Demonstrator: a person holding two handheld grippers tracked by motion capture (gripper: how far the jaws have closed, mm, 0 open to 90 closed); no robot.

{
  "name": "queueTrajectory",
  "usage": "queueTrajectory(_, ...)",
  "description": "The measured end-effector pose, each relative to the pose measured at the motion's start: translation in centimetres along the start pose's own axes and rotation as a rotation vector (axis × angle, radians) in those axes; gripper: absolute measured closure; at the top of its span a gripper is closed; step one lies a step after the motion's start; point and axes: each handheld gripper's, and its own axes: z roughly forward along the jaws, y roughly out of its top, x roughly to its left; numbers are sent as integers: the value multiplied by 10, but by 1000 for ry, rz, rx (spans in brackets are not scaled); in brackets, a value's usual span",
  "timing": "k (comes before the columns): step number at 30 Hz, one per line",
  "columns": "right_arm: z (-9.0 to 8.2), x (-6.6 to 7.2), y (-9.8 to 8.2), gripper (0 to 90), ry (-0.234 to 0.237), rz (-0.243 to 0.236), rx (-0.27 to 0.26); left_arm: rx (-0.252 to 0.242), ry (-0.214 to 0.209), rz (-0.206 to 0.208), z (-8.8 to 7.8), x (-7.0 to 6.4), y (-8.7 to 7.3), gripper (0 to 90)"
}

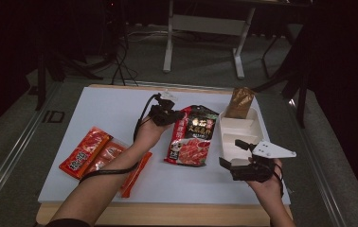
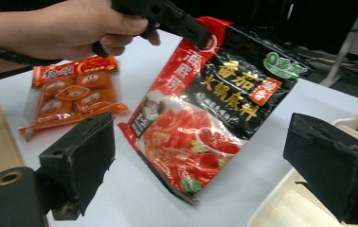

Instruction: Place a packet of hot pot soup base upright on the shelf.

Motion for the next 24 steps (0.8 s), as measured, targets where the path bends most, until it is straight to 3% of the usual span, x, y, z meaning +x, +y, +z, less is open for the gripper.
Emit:
queueTrajectory(7,-7,-1,3,145,-51,-3,-23,-31,-24,17,-11,-8,6,874)
queueTrajectory(14,-12,-2,7,195,-60,12,-24,-65,-37,46,-25,-13,10,874)
queueTrajectory(24,-9,-7,18,217,-60,36,-24,-115,-82,45,-47,-12,12,874)
